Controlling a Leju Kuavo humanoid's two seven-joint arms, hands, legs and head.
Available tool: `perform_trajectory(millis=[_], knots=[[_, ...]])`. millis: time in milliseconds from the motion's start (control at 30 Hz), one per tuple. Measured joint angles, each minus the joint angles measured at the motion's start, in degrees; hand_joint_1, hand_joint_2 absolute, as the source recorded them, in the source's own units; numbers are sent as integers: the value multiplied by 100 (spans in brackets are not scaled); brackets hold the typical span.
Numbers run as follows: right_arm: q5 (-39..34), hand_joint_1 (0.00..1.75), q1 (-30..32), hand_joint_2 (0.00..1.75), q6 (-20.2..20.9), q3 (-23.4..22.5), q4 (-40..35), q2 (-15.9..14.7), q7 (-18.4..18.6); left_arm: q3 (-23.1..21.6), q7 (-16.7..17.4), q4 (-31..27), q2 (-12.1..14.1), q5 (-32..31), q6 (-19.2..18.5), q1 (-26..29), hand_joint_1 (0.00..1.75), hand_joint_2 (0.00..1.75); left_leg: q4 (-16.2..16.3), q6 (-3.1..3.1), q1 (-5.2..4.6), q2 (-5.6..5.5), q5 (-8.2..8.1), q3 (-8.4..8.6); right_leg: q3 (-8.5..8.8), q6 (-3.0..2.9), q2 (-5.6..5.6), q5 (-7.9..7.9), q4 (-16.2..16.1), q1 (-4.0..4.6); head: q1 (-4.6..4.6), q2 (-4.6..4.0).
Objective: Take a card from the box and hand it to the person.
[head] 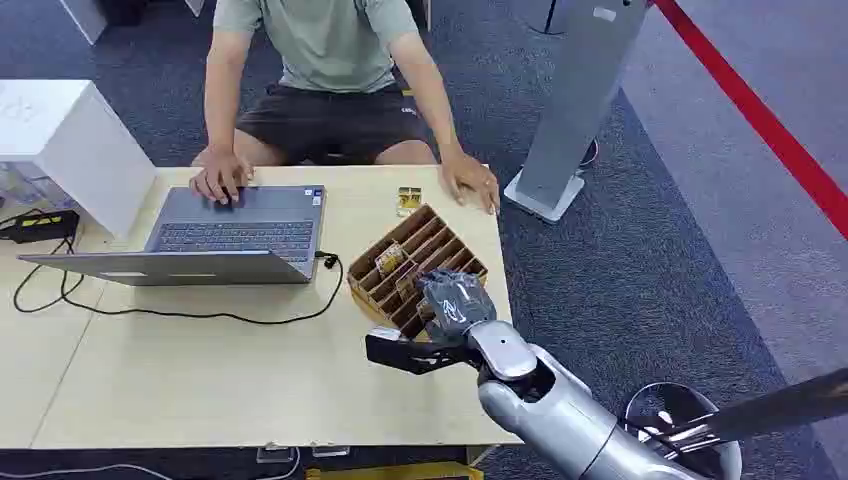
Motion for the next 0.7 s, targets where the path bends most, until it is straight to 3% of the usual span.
perform_trajectory(millis=[200, 367, 700], knots=[[-7, 70, 1, 175, 0, 15, 39, -2, 0, -2, -2, 0, -13, 0, -13, 0, 0, 0, 0, 0, 0, 0, 0, 0, 0, 0, 0, 0, 0, 0, -2, 0], [-13, 84, 1, 175, -7, 17, 44, -2, 0, -2, -2, 0, -20, 0, -22, 0, 0, 0, 0, 0, 0, 0, 0, 1, 0, 0, 0, 0, 0, 0, 2, 0], [-50, 84, 24, 175, -9, 9, 31, -41, 85, -17, -2, 0, -20, -20, -52, 1, 0, 0, 0, 0, 0, 1, 0, 2, 0, 0, 1, 0, 0, 0, 0, 0]])
